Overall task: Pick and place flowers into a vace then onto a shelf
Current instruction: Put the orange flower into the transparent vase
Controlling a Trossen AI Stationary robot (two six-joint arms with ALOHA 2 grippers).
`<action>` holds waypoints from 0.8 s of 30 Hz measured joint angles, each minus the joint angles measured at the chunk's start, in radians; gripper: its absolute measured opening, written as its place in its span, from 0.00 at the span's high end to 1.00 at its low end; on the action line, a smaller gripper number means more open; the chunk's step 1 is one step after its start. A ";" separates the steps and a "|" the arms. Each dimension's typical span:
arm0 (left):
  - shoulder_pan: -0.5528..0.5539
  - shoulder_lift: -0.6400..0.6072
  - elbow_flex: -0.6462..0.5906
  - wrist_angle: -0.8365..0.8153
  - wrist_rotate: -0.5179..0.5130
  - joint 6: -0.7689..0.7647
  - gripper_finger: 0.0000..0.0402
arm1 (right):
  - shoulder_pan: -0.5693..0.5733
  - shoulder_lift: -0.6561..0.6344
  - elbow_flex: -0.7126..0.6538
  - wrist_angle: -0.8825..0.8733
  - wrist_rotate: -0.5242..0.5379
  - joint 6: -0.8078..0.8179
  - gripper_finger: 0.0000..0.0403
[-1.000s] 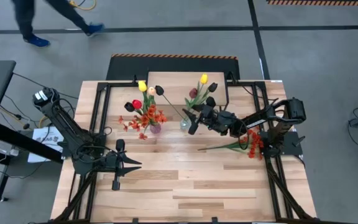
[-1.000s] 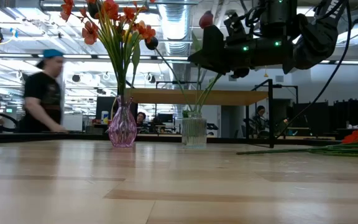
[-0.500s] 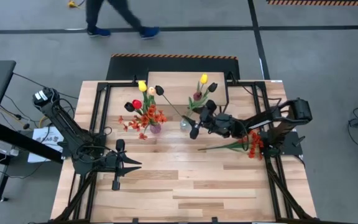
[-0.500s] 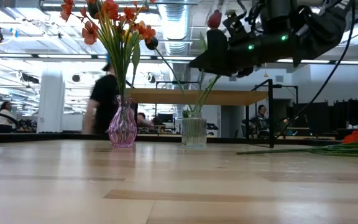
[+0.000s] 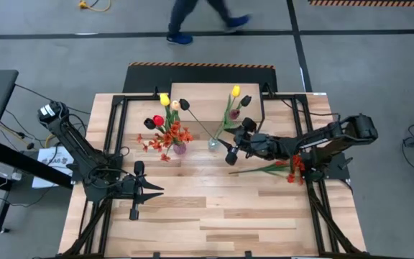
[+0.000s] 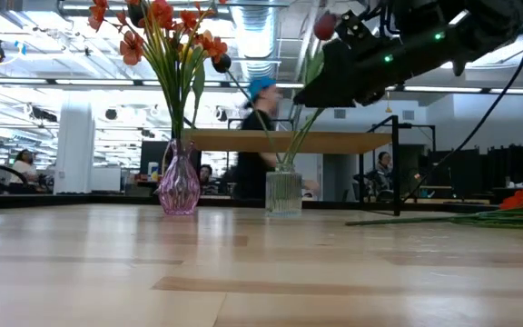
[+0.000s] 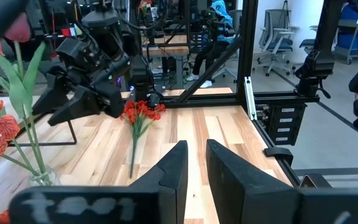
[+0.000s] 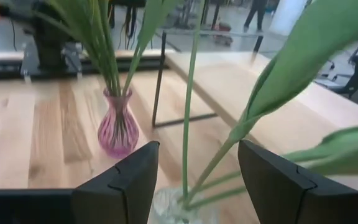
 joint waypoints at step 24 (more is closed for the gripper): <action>0.000 0.000 0.000 0.000 0.000 -0.002 0.89 | 0.177 -0.272 0.000 -0.757 -0.006 0.153 0.47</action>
